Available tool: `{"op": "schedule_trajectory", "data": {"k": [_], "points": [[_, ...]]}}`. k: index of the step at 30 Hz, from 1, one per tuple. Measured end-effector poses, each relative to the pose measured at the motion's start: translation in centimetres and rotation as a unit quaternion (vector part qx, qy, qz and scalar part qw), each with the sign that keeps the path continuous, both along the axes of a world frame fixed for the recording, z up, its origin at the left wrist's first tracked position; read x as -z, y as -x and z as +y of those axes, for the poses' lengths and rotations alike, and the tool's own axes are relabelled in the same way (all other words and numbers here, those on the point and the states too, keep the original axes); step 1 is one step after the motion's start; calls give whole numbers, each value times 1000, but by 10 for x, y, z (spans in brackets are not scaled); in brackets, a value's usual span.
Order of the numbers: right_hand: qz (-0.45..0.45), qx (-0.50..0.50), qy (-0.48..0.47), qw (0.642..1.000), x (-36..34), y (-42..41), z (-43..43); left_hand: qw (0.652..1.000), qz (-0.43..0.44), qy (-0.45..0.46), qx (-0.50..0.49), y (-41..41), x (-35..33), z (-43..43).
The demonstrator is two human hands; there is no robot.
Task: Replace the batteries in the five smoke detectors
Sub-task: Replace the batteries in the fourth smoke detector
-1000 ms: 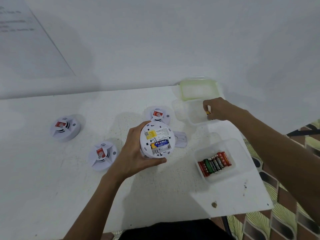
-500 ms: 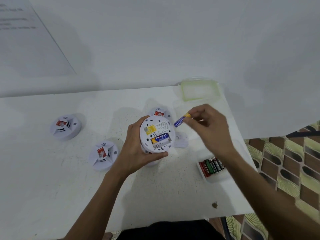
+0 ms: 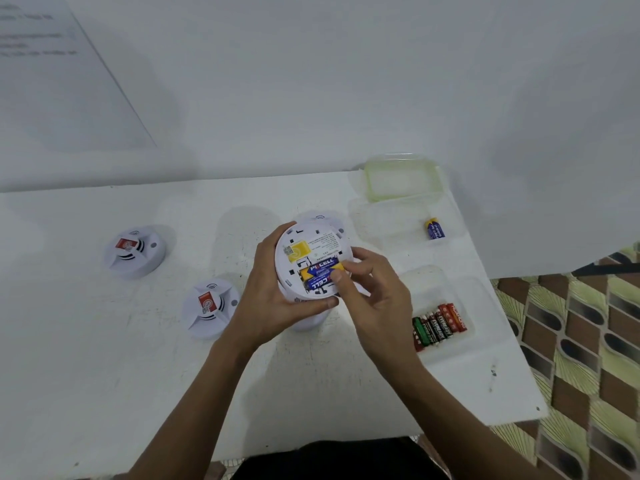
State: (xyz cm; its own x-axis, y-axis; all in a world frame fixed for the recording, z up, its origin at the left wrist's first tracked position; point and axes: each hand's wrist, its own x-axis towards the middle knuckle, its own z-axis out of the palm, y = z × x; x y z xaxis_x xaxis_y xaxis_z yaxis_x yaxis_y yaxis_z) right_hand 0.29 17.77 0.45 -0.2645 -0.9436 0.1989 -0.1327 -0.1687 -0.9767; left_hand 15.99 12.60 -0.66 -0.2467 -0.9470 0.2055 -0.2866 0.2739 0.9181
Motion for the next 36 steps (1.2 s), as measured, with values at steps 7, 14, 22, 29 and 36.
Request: {"op": "schedule_trajectory", "data": {"k": [7, 14, 22, 29, 36], "points": [[153, 31, 102, 982, 11, -12, -2, 996, 46, -67, 30, -5, 1, 4], [81, -73, 61, 992, 5, 1, -5, 999, 24, -20, 3, -17, 4, 0], [399, -101, -163, 897, 27, 45, -51, 999, -10, -45, -13, -33, 12, 0], [635, -175, -226, 718, 45, 42, -77, 998, -7, -60, -5, -44, 12, 4], [655, -137, -202, 715, 43, 42, -82, 998, -34, -54, -4, -56, 8, 5]]}}
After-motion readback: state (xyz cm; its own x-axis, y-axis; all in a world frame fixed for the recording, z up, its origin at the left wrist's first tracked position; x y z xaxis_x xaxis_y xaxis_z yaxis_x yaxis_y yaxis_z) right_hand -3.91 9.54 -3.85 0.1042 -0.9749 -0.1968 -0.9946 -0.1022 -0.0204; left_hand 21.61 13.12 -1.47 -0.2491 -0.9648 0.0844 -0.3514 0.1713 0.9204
